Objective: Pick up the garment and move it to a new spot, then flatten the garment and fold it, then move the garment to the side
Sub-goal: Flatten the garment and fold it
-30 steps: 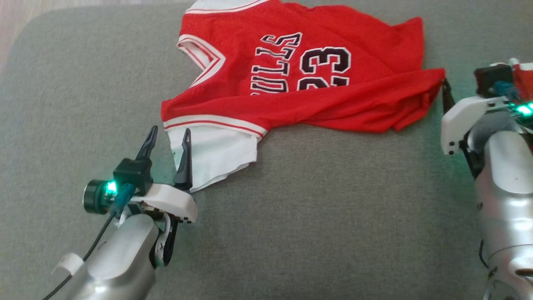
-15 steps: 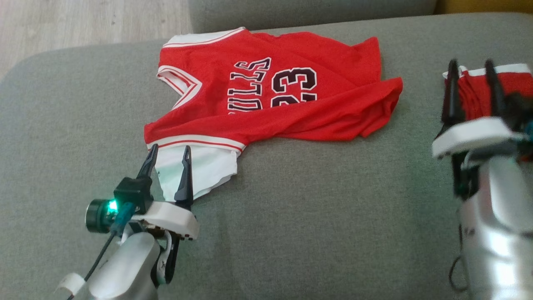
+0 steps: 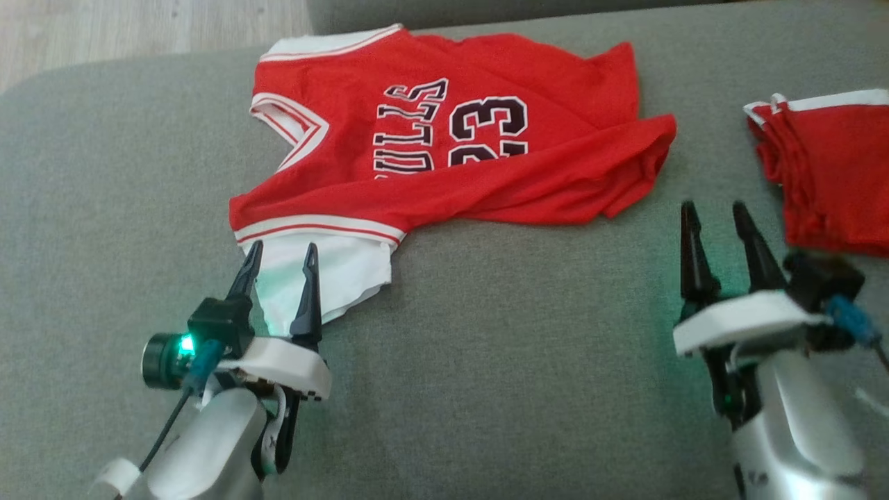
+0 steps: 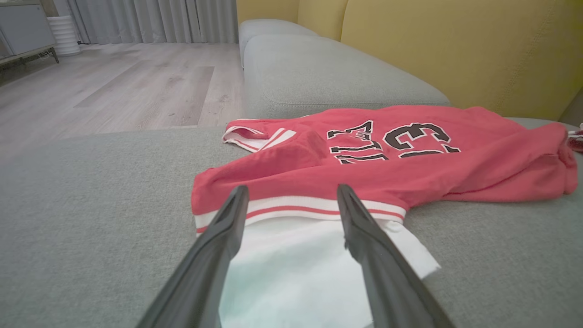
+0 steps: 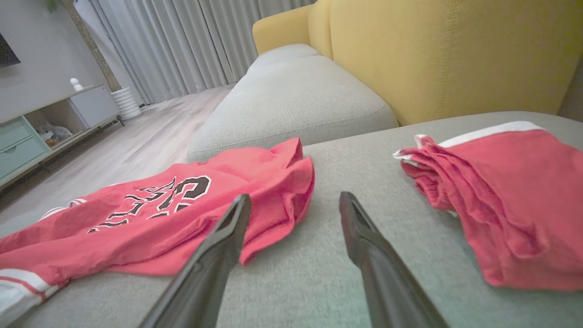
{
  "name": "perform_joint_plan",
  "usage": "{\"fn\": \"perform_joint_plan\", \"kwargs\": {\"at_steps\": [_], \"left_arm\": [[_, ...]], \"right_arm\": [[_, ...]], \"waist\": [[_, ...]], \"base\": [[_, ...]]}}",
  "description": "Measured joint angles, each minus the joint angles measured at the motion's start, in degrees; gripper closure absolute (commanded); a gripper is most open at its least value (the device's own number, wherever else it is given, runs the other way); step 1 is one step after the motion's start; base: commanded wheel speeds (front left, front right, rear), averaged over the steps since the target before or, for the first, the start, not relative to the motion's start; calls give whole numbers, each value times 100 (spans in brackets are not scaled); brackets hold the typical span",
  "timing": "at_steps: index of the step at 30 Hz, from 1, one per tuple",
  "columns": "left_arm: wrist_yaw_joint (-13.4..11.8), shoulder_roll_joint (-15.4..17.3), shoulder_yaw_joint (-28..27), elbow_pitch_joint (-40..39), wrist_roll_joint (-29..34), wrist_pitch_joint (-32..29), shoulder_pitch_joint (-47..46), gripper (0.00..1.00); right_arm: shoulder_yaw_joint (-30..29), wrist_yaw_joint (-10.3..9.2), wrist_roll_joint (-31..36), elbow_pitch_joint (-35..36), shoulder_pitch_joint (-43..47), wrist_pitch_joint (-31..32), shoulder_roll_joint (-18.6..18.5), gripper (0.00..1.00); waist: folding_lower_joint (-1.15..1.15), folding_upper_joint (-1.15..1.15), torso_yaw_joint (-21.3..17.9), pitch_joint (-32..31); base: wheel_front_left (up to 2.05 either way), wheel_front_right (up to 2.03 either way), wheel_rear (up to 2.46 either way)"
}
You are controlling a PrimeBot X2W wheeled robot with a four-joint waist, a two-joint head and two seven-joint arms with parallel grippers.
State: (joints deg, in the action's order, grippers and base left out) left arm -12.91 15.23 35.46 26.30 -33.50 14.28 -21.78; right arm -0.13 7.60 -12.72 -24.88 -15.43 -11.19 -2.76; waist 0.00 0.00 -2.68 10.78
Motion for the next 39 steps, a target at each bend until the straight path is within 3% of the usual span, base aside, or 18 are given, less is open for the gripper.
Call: {"fn": "perform_joint_plan", "kwargs": {"at_steps": [4,11,28,39], "left_arm": [[33,2,12,-10,25,-8,-119,0],[49,-19,55,32,29,-11,-293,0],[83,-26,124,124,29,-10,-430,0],[108,-25,136,142,29,-9,-516,0]], "right_arm": [[-71,0,34,-223,-520,245,0,0],[-453,0,94,-1300,-1250,533,-7,0],[-166,0,249,-2752,-2157,357,-13,0],[-118,0,528,-3152,-2541,22,-33,0]], "waist": [[0,0,71,156],[1,0,297,376],[1,0,406,601],[0,0,422,686]], "base": [[0,0,0],[0,0,0],[0,0,0],[0,0,0]]}}
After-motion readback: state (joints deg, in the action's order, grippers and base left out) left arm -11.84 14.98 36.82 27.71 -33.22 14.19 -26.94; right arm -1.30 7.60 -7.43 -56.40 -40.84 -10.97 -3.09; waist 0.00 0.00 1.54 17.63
